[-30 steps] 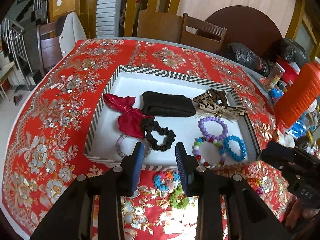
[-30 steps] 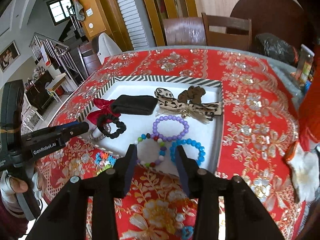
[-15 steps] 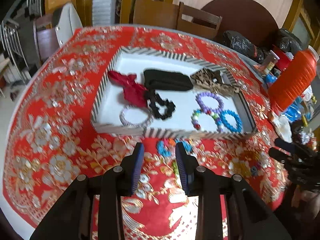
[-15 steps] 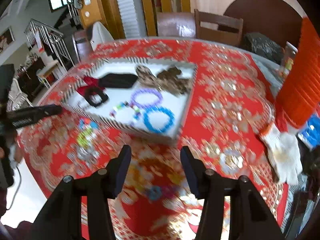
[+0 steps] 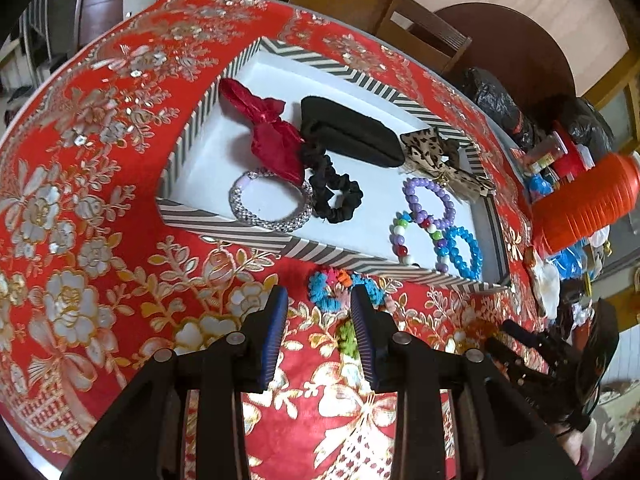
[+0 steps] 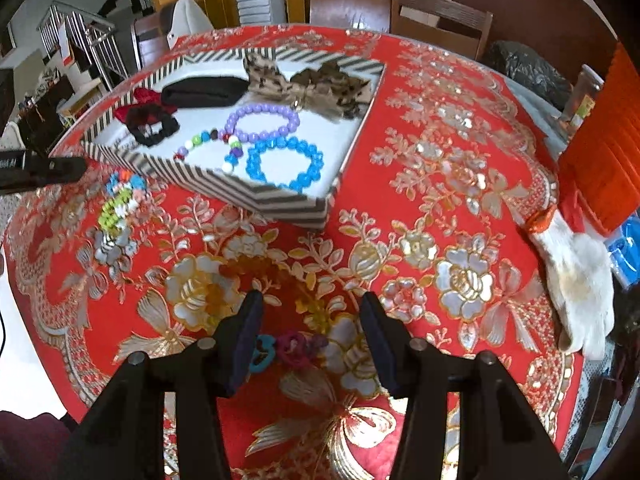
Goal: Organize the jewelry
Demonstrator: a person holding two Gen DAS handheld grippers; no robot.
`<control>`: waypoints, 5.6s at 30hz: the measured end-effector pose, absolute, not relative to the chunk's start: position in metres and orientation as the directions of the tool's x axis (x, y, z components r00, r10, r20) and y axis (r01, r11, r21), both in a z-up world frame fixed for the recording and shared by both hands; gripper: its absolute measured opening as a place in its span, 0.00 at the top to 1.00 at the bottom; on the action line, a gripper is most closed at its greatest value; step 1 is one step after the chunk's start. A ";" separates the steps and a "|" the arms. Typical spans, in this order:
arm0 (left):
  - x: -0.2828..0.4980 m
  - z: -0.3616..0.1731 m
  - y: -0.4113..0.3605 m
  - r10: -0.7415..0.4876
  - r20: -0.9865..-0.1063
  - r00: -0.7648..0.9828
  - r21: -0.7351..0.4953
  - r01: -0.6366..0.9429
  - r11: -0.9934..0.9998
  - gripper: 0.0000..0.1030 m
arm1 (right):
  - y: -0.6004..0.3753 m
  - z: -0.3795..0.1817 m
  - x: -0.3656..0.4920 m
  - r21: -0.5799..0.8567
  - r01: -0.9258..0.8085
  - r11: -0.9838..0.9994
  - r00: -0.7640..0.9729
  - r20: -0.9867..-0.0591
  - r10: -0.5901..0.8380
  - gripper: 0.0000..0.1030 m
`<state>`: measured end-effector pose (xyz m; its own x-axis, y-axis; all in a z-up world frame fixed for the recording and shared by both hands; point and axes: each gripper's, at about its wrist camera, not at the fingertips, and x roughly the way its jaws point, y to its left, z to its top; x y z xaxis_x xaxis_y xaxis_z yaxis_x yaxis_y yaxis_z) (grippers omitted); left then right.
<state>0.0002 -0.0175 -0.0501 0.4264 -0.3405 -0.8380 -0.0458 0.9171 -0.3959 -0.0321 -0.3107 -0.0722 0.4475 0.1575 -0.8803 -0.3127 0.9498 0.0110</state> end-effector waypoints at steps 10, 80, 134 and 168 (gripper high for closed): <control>0.016 -0.071 -0.034 -0.291 -0.866 0.407 -0.341 -0.056 0.938 0.56 | -0.309 -0.075 -0.026 0.004 -0.310 0.951 0.471 -0.868 0.157 0.54; 0.105 0.041 -0.013 -0.147 -0.771 0.620 -0.151 0.047 0.987 0.81 | -0.210 0.013 0.059 0.232 -0.453 0.861 0.496 -0.737 0.460 0.91; 0.150 -0.026 -0.001 -0.033 -0.800 0.599 -0.080 -0.053 0.995 0.67 | -0.183 -0.063 0.095 0.194 -0.324 0.926 0.454 -0.827 0.332 0.71; 0.012 0.014 -0.053 -0.010 -0.689 0.725 -0.019 -0.004 1.000 0.64 | -0.232 0.011 0.008 0.129 -0.222 0.967 0.683 -0.687 0.248 0.44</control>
